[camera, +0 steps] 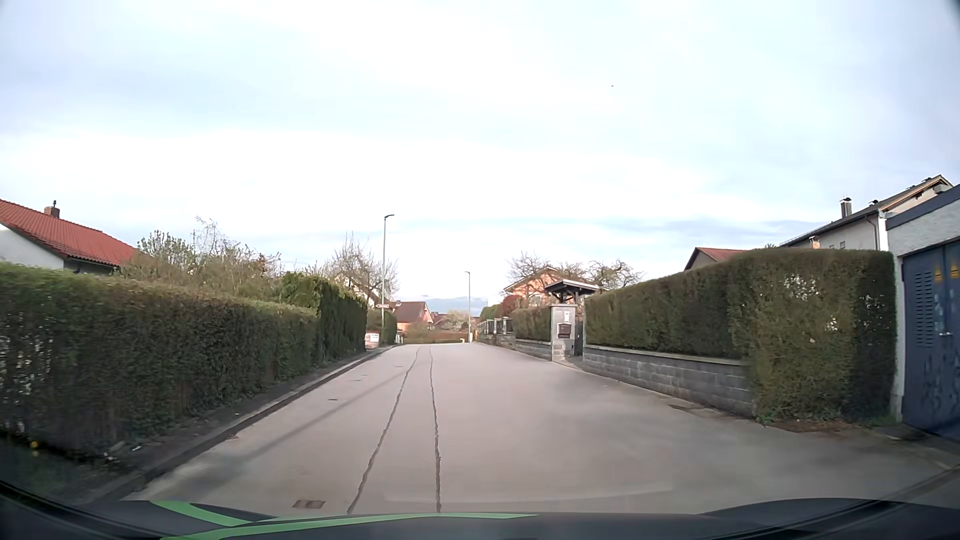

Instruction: Follow the waypoints while adhering to traffic rules and regulations

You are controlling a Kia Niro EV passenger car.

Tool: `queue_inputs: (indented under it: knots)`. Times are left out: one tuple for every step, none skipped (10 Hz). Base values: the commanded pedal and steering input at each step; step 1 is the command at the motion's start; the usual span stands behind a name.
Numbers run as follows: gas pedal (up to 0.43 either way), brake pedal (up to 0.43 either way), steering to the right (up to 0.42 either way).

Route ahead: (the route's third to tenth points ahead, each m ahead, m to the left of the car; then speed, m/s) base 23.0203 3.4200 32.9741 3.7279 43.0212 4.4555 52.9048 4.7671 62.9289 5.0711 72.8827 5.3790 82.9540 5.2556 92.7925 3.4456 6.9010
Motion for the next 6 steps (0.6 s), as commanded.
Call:
queue_inputs:
  knots:
    - [0.138, 0.000, -0.008]
    - [0.138, 0.000, -0.009]
    - [0.138, 0.000, -0.010]
    - [0.138, 0.000, -0.009]
    - [0.138, 0.000, -0.010]
    - [0.138, 0.000, -0.011]
